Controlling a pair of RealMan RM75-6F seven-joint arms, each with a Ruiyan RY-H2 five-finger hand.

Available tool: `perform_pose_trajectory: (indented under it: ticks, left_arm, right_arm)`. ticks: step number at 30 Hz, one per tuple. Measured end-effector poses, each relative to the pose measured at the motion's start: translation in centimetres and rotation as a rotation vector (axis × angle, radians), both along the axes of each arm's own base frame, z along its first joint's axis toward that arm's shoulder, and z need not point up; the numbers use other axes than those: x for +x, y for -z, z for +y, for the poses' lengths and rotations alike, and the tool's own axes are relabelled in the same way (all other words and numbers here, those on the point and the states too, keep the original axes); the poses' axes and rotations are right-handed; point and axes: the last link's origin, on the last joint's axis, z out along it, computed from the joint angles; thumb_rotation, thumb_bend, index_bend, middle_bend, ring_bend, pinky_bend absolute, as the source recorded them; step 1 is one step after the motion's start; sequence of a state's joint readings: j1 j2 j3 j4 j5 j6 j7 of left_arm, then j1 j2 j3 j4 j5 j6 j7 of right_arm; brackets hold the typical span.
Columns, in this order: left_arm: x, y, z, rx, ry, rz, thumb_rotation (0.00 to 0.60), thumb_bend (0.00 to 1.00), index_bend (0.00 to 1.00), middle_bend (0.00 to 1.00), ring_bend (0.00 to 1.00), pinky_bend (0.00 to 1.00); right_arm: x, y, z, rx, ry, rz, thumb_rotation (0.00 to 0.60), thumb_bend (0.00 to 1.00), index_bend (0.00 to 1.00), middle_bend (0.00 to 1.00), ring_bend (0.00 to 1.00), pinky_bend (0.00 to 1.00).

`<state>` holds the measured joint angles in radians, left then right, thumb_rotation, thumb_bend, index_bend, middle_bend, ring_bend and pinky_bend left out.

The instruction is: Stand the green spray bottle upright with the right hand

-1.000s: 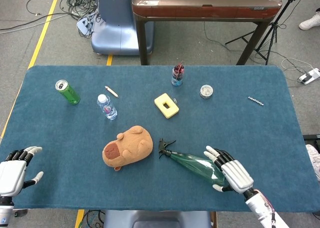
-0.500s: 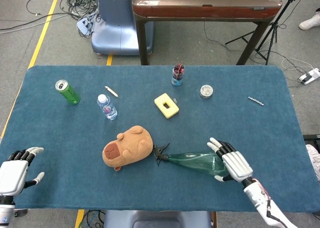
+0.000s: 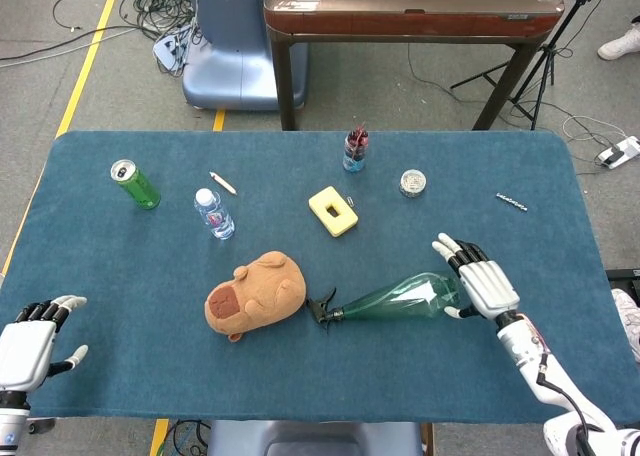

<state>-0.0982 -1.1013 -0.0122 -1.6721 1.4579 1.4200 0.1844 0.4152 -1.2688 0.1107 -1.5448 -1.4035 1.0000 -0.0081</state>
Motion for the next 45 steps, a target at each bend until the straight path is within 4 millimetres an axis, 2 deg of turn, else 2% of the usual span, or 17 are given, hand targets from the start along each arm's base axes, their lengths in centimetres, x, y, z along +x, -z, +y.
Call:
perform_pose_trajectory:
  ticks: [7, 13, 19, 23, 26, 32, 38, 45]
  left_arm:
    - [0.2, 0.0, -0.1, 0.001, 0.006, 0.002, 0.600, 0.24, 0.25, 0.24, 0.24, 0.20]
    - [0.3, 0.3, 0.0, -0.004, 0.010, 0.001, 0.600, 0.24, 0.25, 0.24, 0.24, 0.20]
    - [-0.1, 0.0, -0.3, 0.003, -0.001, -0.004, 0.600, 0.24, 0.25, 0.24, 0.24, 0.20]
    - [-0.3, 0.0, -0.4, 0.002, -0.007, -0.004, 0.600, 0.24, 0.25, 0.24, 0.24, 0.20]
    - [-0.4, 0.0, -0.4, 0.003, -0.007, -0.006, 0.600, 0.24, 0.25, 0.24, 0.24, 0.20]
    - [-0.6, -0.2, -0.6, 0.008, -0.013, -0.007, 0.600, 0.24, 0.25, 0.24, 0.24, 0.20]
    - [-0.8, -0.3, -0.7, 0.009, -0.020, -0.007, 0.600, 0.24, 0.25, 0.24, 0.24, 0.20]
    - [-0.9, -0.2, -0.7, 0.006, -0.018, -0.011, 0.600, 0.24, 0.25, 0.24, 0.24, 0.20]
  right_arm:
    - [3.3, -1.7, 1.1, 0.020, -0.113, -0.029, 0.600, 0.00, 0.00, 0.06, 0.00, 0.08]
    - [6.3, -1.0, 2.4, 0.092, -0.220, -0.009, 0.600, 0.00, 0.04, 0.09, 0.00, 0.08]
    - [8.0, 1.2, 2.7, 0.150, -0.270, 0.032, 0.600, 0.00, 0.10, 0.09, 0.00, 0.08]
    - [9.0, 3.6, 2.6, 0.190, -0.278, 0.048, 0.600, 0.00, 0.17, 0.09, 0.00, 0.08]
    - [9.5, 5.3, 2.3, 0.218, -0.281, 0.066, 0.600, 0.00, 0.22, 0.09, 0.00, 0.08]
    - [10.1, 8.0, 1.6, 0.254, -0.280, 0.096, 0.600, 0.01, 0.26, 0.09, 0.00, 0.08]
    - [10.2, 9.5, 0.9, 0.257, -0.296, 0.156, 0.600, 0.04, 0.26, 0.10, 0.00, 0.08]
    - [10.4, 10.4, 0.5, 0.253, -0.339, 0.250, 0.600, 0.07, 0.29, 0.10, 0.00, 0.08]
